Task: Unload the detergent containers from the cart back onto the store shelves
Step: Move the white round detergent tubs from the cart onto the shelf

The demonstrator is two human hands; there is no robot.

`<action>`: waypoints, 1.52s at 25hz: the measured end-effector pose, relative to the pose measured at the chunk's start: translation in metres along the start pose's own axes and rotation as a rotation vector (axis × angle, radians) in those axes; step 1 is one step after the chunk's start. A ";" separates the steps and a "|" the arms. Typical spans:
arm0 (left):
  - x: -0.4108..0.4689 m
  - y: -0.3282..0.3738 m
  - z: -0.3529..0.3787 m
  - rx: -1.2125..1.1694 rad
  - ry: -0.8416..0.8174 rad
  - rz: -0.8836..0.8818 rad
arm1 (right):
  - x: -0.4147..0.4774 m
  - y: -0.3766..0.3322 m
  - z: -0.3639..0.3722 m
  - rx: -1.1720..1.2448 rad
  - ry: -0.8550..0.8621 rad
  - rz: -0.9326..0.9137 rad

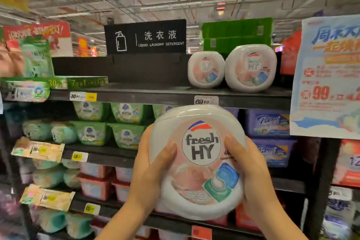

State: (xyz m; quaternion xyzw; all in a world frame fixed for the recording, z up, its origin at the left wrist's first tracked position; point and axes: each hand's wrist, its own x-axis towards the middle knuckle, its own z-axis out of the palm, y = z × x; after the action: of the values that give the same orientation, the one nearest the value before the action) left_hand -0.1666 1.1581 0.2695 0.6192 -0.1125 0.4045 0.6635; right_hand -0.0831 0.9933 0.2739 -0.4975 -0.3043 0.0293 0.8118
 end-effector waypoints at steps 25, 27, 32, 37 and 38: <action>0.316 -0.070 -0.035 0.406 -0.211 0.283 | 0.265 -0.018 0.034 -0.569 0.006 -0.379; 0.327 -0.075 -0.029 0.473 -0.254 0.280 | 0.273 -0.013 0.025 -0.594 0.013 -0.383; 0.337 -0.081 -0.020 0.553 -0.241 0.231 | 0.290 -0.016 0.015 -0.867 0.100 -0.386; 0.337 -0.082 -0.011 0.700 -0.198 0.172 | 0.295 -0.016 0.005 -1.086 0.128 -0.432; 0.336 -0.081 -0.010 0.687 -0.190 0.132 | 0.293 -0.018 -0.001 -1.127 0.130 -0.425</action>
State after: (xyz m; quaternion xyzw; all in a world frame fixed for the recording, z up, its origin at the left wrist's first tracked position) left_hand 0.1019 1.3080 0.4267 0.8322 -0.0710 0.4016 0.3757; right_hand 0.1513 1.0858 0.4243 -0.7800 -0.3155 -0.3297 0.4282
